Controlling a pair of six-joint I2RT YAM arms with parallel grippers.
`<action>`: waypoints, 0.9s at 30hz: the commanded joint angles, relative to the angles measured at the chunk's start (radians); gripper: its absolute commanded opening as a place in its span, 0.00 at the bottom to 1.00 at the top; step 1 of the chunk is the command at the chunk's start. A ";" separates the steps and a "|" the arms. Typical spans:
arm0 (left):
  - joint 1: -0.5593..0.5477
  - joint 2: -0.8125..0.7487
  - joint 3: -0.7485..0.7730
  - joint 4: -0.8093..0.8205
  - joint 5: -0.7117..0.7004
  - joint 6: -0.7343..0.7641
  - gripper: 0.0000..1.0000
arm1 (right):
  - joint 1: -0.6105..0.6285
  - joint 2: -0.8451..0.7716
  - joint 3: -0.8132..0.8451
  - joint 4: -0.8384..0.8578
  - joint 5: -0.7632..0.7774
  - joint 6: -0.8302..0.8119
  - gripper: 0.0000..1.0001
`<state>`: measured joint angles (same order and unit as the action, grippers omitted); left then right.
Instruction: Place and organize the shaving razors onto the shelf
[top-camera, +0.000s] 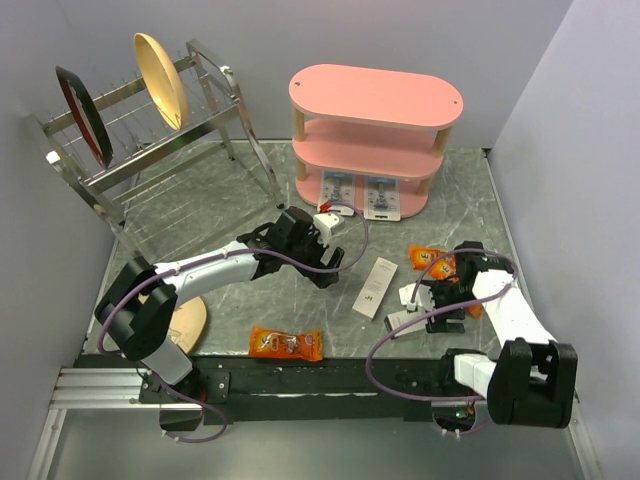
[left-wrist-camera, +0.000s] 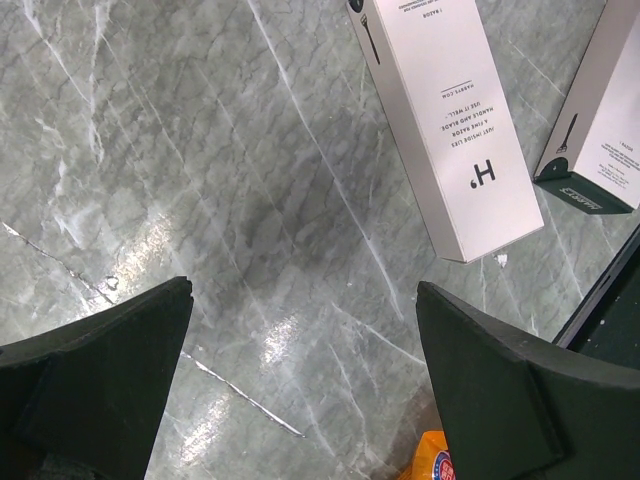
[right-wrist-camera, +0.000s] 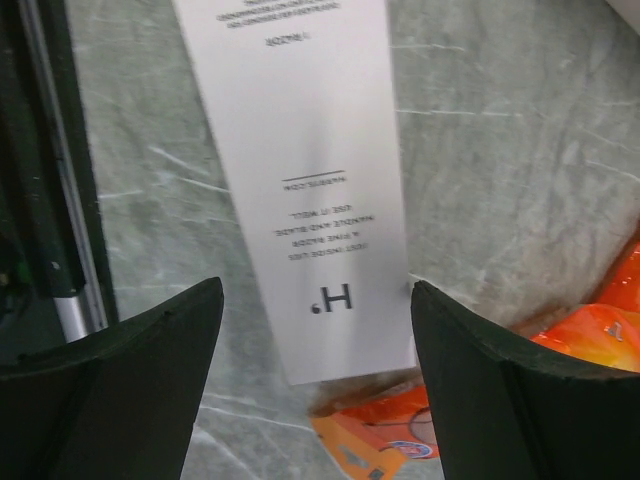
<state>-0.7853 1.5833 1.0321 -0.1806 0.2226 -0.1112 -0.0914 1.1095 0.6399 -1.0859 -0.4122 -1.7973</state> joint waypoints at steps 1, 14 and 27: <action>-0.003 0.009 0.013 0.027 0.003 0.012 0.99 | 0.001 0.032 0.049 0.020 0.001 -0.014 0.82; -0.003 0.030 0.019 0.036 0.011 0.004 0.99 | -0.001 0.110 0.034 0.049 0.042 -0.020 0.81; -0.003 0.029 0.008 0.041 0.007 0.008 1.00 | -0.001 0.127 0.030 0.052 0.001 0.042 0.56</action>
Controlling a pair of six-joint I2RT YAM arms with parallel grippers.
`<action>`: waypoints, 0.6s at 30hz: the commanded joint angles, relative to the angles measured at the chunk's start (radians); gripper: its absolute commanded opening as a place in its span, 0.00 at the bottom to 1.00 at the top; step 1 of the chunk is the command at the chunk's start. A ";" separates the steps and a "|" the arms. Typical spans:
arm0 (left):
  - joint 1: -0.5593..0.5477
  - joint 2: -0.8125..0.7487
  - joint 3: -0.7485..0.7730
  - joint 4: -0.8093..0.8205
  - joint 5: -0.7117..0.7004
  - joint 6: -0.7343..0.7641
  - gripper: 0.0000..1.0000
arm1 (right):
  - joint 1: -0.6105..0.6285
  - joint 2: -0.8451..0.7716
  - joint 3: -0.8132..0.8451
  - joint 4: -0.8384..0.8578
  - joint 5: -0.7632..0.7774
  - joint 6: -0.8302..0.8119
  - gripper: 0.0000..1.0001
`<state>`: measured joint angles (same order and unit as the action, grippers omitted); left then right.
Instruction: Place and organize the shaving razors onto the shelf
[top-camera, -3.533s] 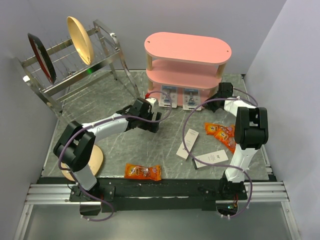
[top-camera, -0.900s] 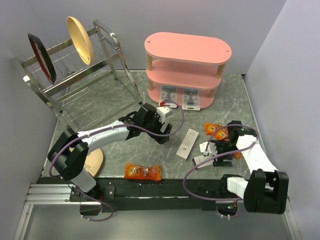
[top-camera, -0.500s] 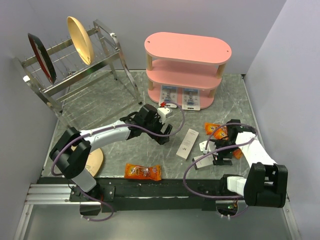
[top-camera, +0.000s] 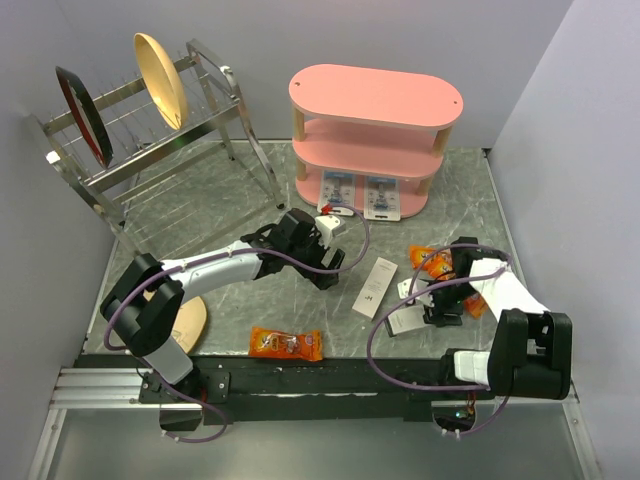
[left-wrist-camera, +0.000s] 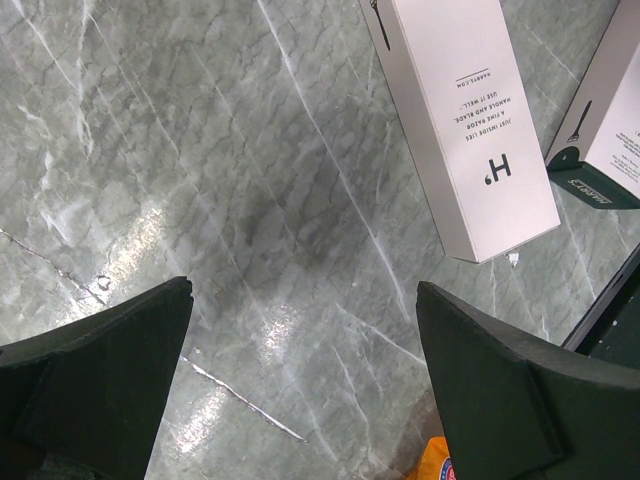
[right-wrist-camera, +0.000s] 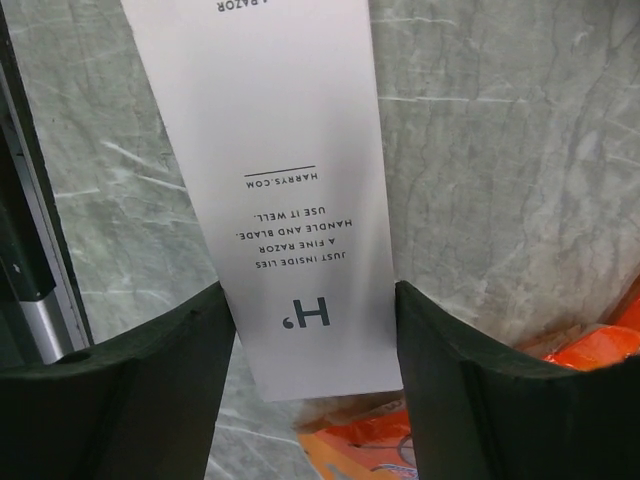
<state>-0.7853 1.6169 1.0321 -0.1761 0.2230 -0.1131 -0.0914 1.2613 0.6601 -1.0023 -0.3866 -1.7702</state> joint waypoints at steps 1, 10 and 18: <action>-0.003 -0.005 0.008 0.038 0.006 0.009 0.99 | -0.004 -0.037 0.024 -0.048 -0.031 0.034 0.52; -0.003 -0.005 -0.001 0.059 0.015 0.003 1.00 | -0.044 -0.226 0.249 -0.297 -0.188 0.277 0.42; -0.003 -0.011 0.000 0.073 0.013 -0.011 0.99 | -0.041 -0.220 0.401 0.145 -0.275 1.073 0.39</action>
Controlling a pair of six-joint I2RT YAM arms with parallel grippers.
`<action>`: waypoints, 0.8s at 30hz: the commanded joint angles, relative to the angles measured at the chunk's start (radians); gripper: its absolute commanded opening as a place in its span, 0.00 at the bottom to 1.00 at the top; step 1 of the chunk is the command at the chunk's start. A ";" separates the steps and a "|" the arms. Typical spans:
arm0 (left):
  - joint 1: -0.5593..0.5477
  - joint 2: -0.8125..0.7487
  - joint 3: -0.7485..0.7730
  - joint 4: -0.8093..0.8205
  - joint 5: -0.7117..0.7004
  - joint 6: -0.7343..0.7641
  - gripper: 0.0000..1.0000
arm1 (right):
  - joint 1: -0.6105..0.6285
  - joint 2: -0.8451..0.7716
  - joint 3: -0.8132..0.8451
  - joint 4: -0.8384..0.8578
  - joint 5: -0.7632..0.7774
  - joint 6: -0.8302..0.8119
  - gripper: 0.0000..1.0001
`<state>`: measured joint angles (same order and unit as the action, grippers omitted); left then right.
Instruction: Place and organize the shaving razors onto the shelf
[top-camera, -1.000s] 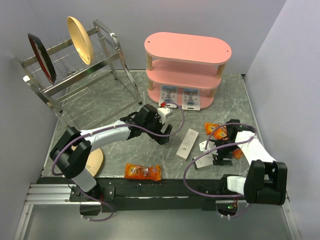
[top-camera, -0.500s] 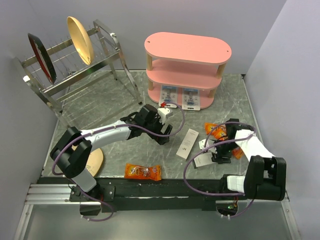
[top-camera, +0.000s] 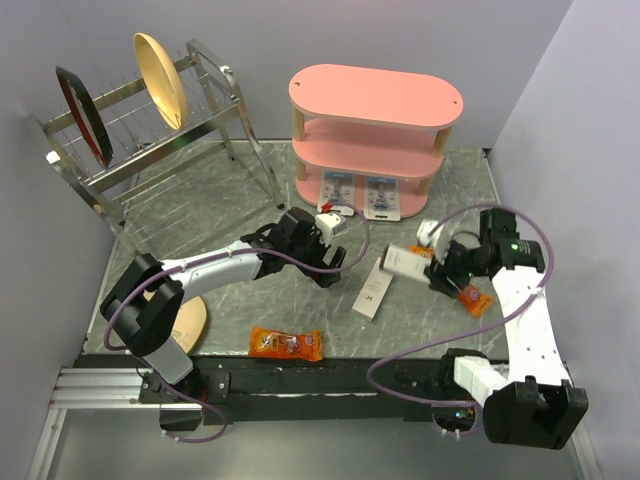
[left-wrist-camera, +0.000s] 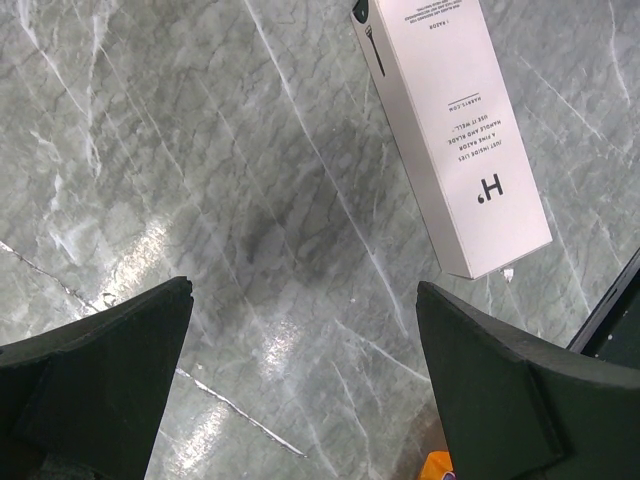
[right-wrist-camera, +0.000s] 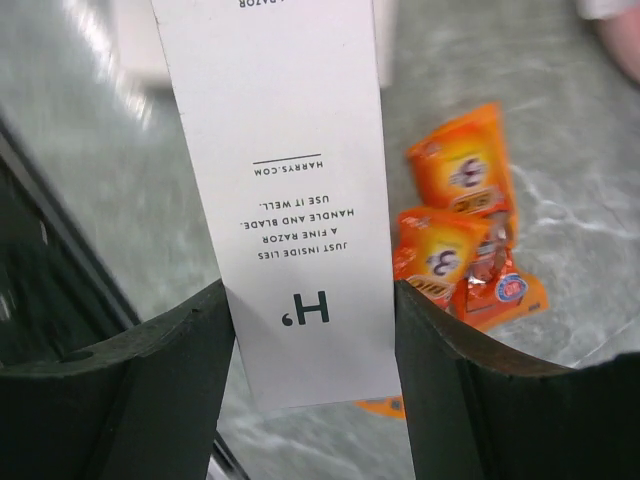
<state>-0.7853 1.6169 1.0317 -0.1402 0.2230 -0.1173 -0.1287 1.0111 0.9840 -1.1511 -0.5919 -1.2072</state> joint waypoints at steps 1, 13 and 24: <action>-0.003 -0.012 0.001 0.036 0.012 -0.005 0.99 | -0.003 0.044 0.106 0.335 -0.071 0.644 0.39; 0.004 -0.023 0.001 0.044 -0.007 0.008 0.99 | 0.018 0.343 0.503 0.482 0.107 1.106 0.38; 0.015 -0.015 -0.001 0.065 0.004 -0.008 0.99 | 0.027 0.369 0.582 0.455 0.141 1.146 0.38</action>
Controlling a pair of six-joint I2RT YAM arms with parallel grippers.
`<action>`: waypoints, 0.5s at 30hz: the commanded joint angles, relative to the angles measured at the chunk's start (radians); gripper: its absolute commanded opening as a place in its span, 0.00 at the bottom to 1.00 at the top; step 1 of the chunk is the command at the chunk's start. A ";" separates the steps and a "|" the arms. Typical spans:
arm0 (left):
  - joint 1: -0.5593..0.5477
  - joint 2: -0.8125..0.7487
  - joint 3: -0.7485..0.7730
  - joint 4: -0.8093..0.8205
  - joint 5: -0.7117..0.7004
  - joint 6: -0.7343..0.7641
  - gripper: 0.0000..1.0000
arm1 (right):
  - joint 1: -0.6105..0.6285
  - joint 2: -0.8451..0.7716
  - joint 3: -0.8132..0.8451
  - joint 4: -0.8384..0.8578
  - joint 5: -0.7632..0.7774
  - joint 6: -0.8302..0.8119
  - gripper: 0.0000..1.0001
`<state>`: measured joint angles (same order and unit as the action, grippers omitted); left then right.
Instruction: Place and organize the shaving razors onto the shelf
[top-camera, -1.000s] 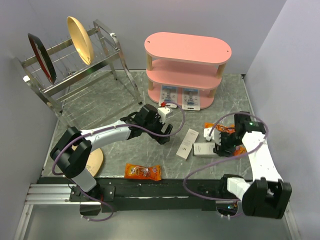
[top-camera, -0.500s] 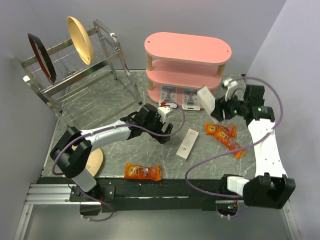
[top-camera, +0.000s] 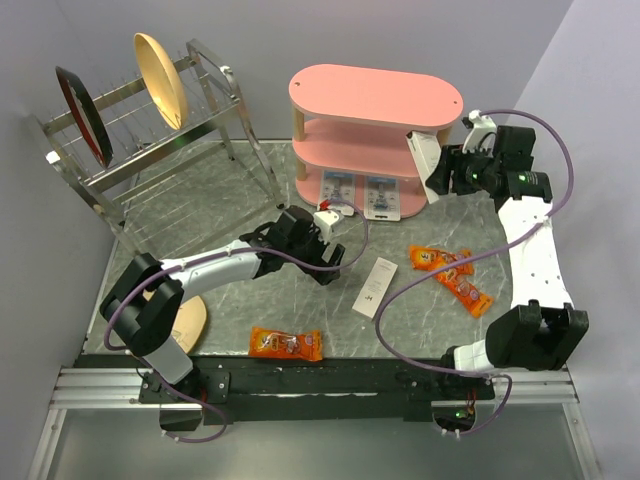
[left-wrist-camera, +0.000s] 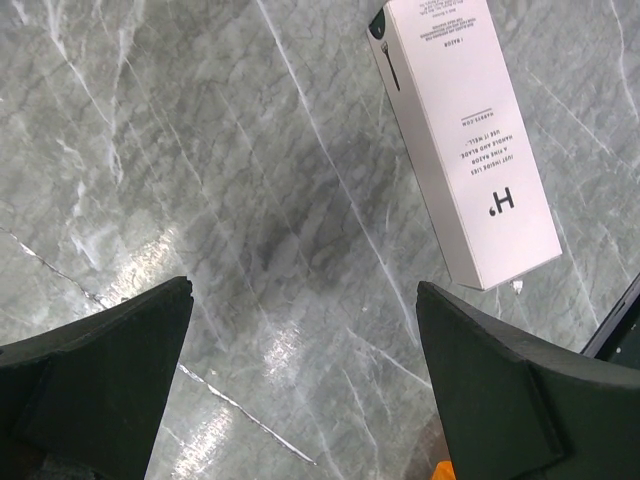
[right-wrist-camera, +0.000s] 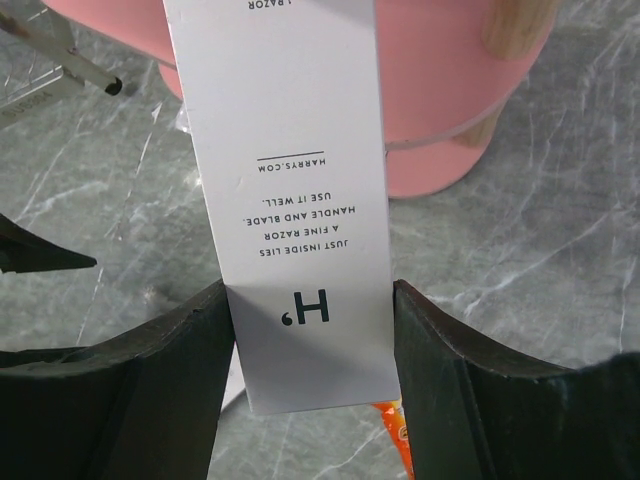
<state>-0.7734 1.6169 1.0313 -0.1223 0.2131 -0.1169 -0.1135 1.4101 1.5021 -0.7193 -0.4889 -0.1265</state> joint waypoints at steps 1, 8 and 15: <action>0.003 -0.011 0.001 0.049 0.019 -0.012 0.99 | 0.011 -0.017 0.072 0.011 0.032 0.080 0.37; 0.003 0.023 0.030 0.049 0.026 -0.030 0.99 | 0.014 -0.112 0.057 -0.129 -0.010 -0.011 0.37; 0.003 0.090 0.088 0.043 0.029 -0.064 0.99 | 0.020 -0.287 0.053 -0.155 -0.143 -0.093 0.36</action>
<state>-0.7719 1.6875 1.0634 -0.1158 0.2203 -0.1524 -0.1070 1.2346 1.5200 -0.8845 -0.5228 -0.1619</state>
